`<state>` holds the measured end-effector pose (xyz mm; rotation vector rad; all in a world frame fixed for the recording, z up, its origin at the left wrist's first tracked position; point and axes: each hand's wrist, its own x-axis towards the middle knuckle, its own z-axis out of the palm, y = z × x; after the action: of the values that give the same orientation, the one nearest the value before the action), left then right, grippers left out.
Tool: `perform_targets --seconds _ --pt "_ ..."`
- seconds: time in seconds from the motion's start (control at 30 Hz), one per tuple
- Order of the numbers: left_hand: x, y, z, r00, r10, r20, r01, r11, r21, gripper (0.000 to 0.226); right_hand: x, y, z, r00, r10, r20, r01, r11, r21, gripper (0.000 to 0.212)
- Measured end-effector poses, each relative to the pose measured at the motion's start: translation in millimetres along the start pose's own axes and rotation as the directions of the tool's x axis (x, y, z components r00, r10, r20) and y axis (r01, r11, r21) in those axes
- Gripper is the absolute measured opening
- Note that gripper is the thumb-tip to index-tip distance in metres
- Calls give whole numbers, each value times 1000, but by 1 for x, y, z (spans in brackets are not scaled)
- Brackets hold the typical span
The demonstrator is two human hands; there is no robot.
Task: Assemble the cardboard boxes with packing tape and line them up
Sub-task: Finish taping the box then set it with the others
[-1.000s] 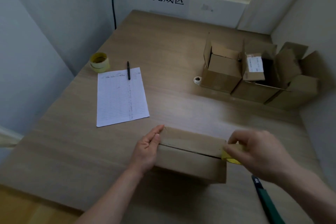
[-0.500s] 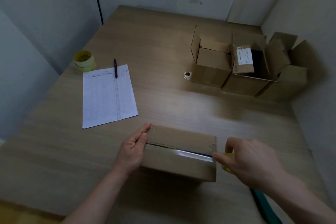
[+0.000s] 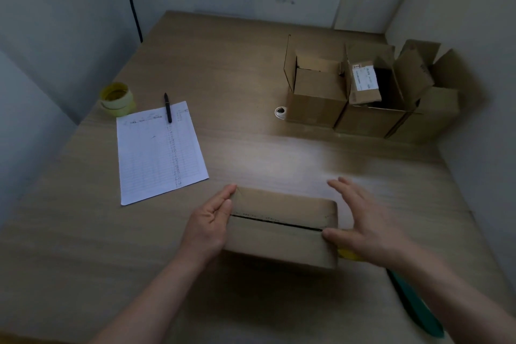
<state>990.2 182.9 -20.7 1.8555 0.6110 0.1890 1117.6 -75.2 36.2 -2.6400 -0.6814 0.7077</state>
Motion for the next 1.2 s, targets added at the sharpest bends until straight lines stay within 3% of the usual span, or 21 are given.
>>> perform_targets --seconds 0.07,0.1,0.17,0.2,0.23,0.33,0.4,0.53,0.63,0.73,0.77,0.83,0.93,1.03,1.2 --pt "12 8 -1 997 44 56 -54 980 193 35 4 -10 7 995 -97 27 99 992 -77 85" --pt "21 15 0 995 65 79 -90 926 368 36 6 -13 14 995 -97 32 99 993 -72 79" --pt "41 32 6 992 96 83 -126 681 721 36 6 -16 26 999 -31 -32 30 999 -34 70" --pt "49 42 13 992 102 72 -118 572 812 38 4 -18 31 997 18 -71 -19 1000 -12 68" --pt "53 52 24 992 106 75 -120 524 843 42 2 -21 35 992 73 -107 -72 997 14 68" --pt "34 59 71 946 153 287 -324 532 782 57 -3 -26 40 946 264 -187 -247 963 109 73" --pt "22 48 87 889 137 437 -438 536 722 55 -4 -22 44 933 304 -192 -288 952 106 82" --pt "43 39 82 828 188 528 -511 642 572 48 -1 -4 41 954 277 -111 -230 920 318 84" --pt "50 42 82 802 236 549 -541 675 501 42 4 3 45 960 260 -104 -205 907 369 78" --pt "25 44 90 871 352 344 -491 665 563 34 6 2 49 959 263 -107 -198 889 414 81" --pt "8 47 95 909 362 208 -415 724 551 36 6 2 50 958 265 -106 -197 882 429 79" --pt "-33 45 106 967 255 19 -239 873 425 40 4 3 49 959 264 -106 -193 876 442 67" --pt "-77 36 121 998 38 -42 -27 971 238 53 7 5 48 963 255 -87 -195 882 429 56" --pt "-83 39 129 988 -95 -124 93 995 -23 57 7 5 46 966 250 -73 -196 882 430 52" --pt "-82 43 130 981 -155 -116 150 988 -43 65 6 5 42 968 251 -24 -214 868 448 48"
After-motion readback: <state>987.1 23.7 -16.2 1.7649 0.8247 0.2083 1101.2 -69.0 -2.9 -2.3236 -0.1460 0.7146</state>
